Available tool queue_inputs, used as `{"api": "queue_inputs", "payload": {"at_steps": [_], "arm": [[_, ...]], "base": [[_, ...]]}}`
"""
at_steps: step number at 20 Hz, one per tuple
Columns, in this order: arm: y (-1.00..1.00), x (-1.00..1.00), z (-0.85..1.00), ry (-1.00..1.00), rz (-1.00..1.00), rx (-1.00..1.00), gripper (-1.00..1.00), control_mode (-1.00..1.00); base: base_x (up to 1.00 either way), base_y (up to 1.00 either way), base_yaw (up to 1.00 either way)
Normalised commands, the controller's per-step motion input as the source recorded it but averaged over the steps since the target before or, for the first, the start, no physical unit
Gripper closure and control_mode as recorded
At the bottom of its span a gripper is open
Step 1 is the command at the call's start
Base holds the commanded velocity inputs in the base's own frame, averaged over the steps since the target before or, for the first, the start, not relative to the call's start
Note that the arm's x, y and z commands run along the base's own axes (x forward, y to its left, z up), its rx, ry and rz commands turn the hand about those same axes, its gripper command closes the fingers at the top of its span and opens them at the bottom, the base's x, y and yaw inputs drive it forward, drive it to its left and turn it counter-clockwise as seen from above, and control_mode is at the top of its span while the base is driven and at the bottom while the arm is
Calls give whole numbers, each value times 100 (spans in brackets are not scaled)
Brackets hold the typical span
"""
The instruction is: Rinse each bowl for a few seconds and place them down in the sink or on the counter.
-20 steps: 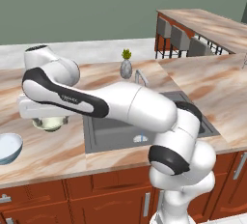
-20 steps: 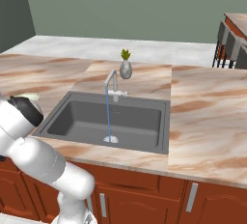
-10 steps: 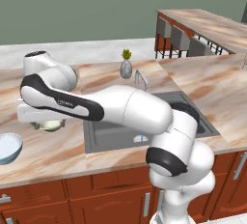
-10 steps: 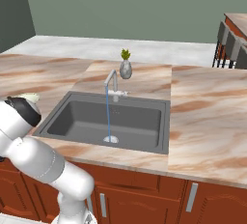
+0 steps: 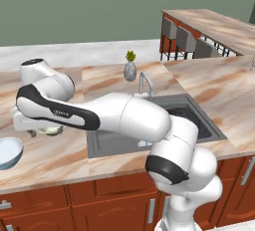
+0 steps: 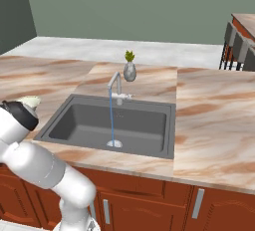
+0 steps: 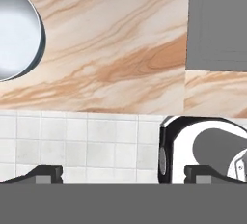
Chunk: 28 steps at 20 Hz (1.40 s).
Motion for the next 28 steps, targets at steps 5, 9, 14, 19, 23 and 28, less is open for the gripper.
{"api": "queue_inputs", "payload": {"at_steps": [5, 9, 14, 19, 23, 28], "arm": [[20, 16, -14, -2, 7, 2, -100, -100], [19, 15, -13, -2, 6, 2, -100, -100], [18, 13, -13, -3, 6, 2, -100, -100], [15, 12, -14, -3, 6, 2, -100, -100], [15, 11, -16, -3, 6, 2, -100, -100], [13, 10, -17, -2, 6, 3, -100, -100]], "base": [[0, 0, 0], [0, 0, 0], [0, 0, 0], [0, 0, 0], [0, 0, 0], [0, 0, 0]]}}
